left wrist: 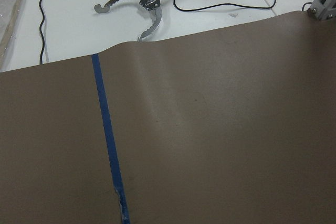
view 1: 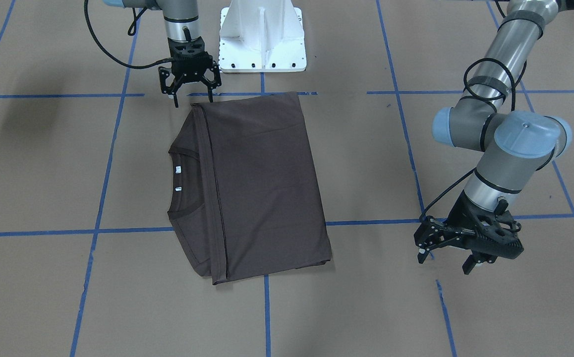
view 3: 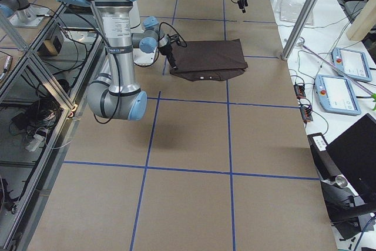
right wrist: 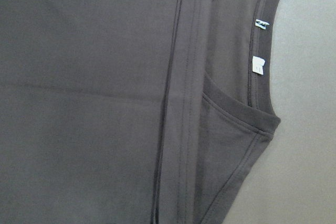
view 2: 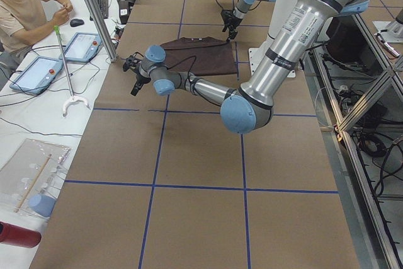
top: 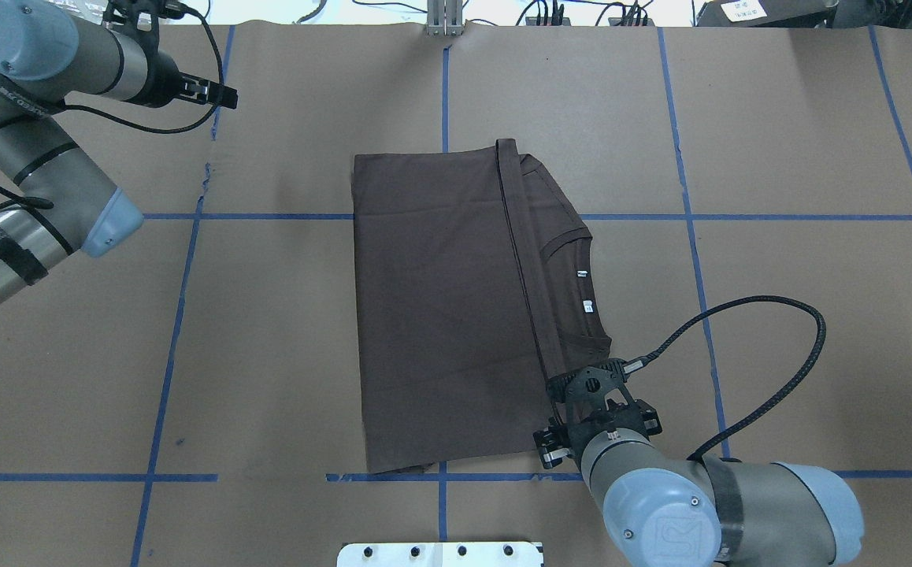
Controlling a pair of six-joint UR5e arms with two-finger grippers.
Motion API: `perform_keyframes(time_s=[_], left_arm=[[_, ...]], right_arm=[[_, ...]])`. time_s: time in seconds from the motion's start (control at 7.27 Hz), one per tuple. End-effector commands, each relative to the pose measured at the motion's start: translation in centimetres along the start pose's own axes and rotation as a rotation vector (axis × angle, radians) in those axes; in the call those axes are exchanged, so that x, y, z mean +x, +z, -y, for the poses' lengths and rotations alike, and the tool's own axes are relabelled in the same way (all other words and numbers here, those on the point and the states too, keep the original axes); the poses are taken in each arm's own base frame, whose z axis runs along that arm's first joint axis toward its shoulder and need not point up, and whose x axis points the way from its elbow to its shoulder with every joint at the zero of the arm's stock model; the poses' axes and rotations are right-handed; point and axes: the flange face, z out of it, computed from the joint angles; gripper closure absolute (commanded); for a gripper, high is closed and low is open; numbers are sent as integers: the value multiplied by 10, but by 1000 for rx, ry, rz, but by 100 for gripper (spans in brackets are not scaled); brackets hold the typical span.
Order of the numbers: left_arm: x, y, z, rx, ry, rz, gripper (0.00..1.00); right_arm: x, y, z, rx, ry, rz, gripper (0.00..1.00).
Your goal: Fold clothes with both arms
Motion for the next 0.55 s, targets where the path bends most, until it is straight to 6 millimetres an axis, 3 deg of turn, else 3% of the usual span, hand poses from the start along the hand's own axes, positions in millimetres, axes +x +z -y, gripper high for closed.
perform_keyframes(time_s=[0.0, 0.14, 0.41], left_arm=[[0, 2, -1, -4, 0, 2, 0], [-1, 2, -2, -5, -1, 3, 0], [0, 2, -3, -5, -1, 1, 0]], right_arm=[[-6, 2, -5, -75, -2, 34, 33], [1, 7, -9, -77, -2, 46, 40], [5, 8, -12, -89, -1, 55, 66]])
